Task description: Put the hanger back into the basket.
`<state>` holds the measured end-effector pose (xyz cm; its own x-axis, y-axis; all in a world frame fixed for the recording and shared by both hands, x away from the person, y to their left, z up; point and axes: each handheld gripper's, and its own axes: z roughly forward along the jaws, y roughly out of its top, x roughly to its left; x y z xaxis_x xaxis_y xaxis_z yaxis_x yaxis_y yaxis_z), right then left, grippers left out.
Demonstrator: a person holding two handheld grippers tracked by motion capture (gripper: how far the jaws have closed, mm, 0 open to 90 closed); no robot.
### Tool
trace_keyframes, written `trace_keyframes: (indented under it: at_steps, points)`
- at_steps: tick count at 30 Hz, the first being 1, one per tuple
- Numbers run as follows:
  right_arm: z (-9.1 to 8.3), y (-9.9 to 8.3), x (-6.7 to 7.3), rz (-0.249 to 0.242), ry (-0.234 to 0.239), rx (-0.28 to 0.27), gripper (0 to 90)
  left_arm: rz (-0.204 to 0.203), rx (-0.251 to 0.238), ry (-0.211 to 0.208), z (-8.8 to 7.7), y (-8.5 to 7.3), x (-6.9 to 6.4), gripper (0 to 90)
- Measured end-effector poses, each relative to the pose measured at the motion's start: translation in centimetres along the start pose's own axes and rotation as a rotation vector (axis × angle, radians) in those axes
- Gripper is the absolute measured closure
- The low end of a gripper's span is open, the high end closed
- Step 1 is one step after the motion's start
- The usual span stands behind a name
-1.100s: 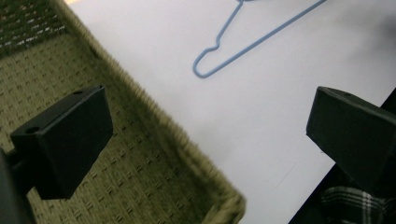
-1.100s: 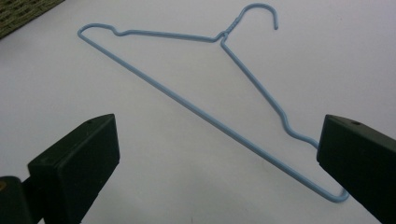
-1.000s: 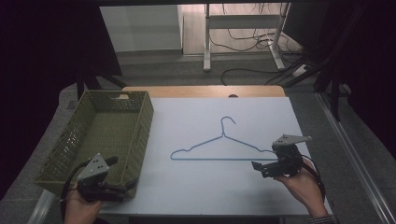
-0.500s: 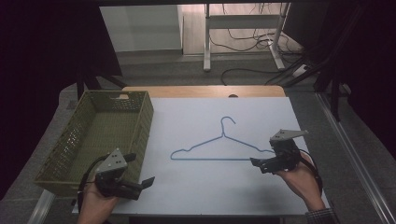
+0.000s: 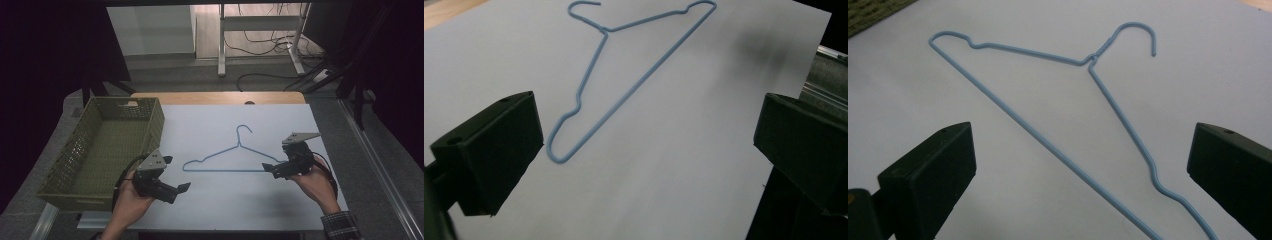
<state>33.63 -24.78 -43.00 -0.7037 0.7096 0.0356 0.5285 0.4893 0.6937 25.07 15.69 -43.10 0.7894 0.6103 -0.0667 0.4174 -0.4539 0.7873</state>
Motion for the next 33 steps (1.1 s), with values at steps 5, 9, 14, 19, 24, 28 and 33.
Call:
trace_keyframes:
  at_steps: [5,9,14,19,24,28,33]
  points:
    - [1.1,0.5,-0.5,0.008,-0.013,0.019,0.0,0.018,0.012,-0.013,1.9,0.6,0.4,0.0]
    - [2.2,1.0,-1.4,0.031,-0.007,0.035,0.0,0.017,0.008,-0.022,3.2,0.9,0.9,0.0]
    - [3.4,1.4,-1.8,0.021,-0.005,0.059,0.0,0.003,0.008,-0.058,4.9,1.1,1.5,0.0]
    - [5.2,2.0,-2.2,-0.009,-0.011,0.095,3.7,-0.009,0.010,-0.091,6.5,1.2,1.9,0.0]
    - [6.5,2.6,-2.5,-0.026,-0.002,0.103,8.9,-0.028,0.007,-0.112,8.0,1.3,2.3,0.0]
    - [7.4,3.2,-2.8,-0.047,0.005,0.099,15.8,-0.040,0.010,-0.124,8.4,1.1,2.7,0.0]
    - [8.5,3.5,-3.1,-0.082,0.000,0.121,21.7,-0.064,0.010,-0.144,8.9,0.5,3.2,0.0]
